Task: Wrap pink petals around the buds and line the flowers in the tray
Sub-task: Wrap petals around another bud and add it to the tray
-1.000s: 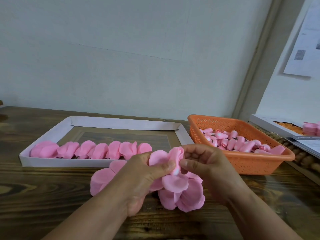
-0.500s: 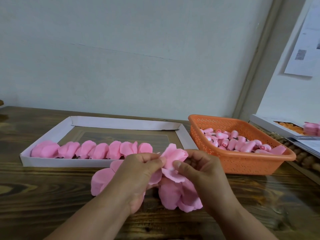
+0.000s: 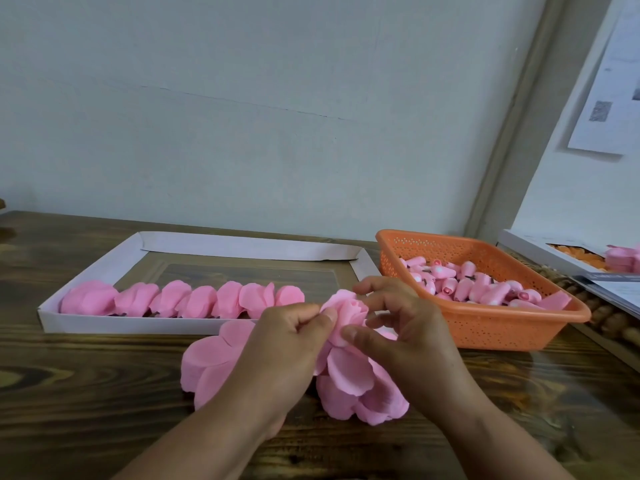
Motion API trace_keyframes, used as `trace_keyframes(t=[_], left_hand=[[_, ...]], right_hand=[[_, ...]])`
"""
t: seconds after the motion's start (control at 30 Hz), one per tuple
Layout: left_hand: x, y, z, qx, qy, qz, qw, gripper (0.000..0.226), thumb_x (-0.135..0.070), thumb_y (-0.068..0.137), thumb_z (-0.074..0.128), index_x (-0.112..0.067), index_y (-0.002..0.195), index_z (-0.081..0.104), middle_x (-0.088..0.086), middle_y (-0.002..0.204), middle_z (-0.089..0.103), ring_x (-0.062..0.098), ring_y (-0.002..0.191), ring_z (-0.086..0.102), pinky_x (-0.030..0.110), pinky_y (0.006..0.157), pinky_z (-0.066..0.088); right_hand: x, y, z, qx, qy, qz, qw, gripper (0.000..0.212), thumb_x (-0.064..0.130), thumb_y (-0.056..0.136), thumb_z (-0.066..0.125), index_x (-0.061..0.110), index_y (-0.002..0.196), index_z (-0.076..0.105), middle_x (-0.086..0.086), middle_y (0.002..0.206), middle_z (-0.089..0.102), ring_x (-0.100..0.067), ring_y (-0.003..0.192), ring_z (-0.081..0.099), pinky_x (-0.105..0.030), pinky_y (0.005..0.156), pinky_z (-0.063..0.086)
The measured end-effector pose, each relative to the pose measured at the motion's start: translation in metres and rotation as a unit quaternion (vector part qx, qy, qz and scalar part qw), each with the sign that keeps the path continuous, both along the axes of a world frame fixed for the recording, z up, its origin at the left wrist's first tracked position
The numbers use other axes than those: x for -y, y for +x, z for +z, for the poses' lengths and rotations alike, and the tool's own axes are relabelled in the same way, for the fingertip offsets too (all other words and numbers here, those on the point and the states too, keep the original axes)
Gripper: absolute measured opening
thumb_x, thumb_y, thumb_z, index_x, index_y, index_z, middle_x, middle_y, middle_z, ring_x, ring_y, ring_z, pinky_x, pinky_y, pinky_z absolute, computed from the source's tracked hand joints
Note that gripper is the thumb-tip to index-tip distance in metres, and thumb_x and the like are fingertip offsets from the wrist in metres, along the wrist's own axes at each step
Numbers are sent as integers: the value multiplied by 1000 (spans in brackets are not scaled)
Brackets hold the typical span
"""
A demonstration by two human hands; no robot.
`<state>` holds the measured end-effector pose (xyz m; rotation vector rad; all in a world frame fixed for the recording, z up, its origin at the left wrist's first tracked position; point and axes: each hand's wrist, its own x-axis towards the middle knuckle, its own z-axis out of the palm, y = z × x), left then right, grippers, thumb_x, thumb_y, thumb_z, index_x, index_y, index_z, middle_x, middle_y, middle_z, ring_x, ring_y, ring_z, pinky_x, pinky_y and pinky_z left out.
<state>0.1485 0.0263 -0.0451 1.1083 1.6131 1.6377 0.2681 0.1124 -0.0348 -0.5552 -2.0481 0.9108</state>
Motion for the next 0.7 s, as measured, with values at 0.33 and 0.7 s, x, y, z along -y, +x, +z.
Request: trace_keyframes(t=[0.33, 0.7], left_hand=[[1, 1, -2, -10, -25, -31, 999, 32, -26, 96, 51, -7, 81, 72, 16, 87, 72, 34, 90, 66, 51, 91, 48], [3, 0, 1, -19, -25, -60, 998, 26, -22, 92, 52, -10, 78, 71, 16, 88, 70, 26, 86, 66, 44, 82, 51]], right_hand=[[-3, 4, -2, -13, -98, 49, 994, 18, 5, 69, 79, 8, 79, 65, -13, 74, 70, -33, 72, 68, -43, 65, 58], [-2, 4, -3, -51, -138, 65, 987, 15, 10, 67, 78, 13, 78, 68, -13, 72, 70, -29, 69, 69, -31, 61, 57]])
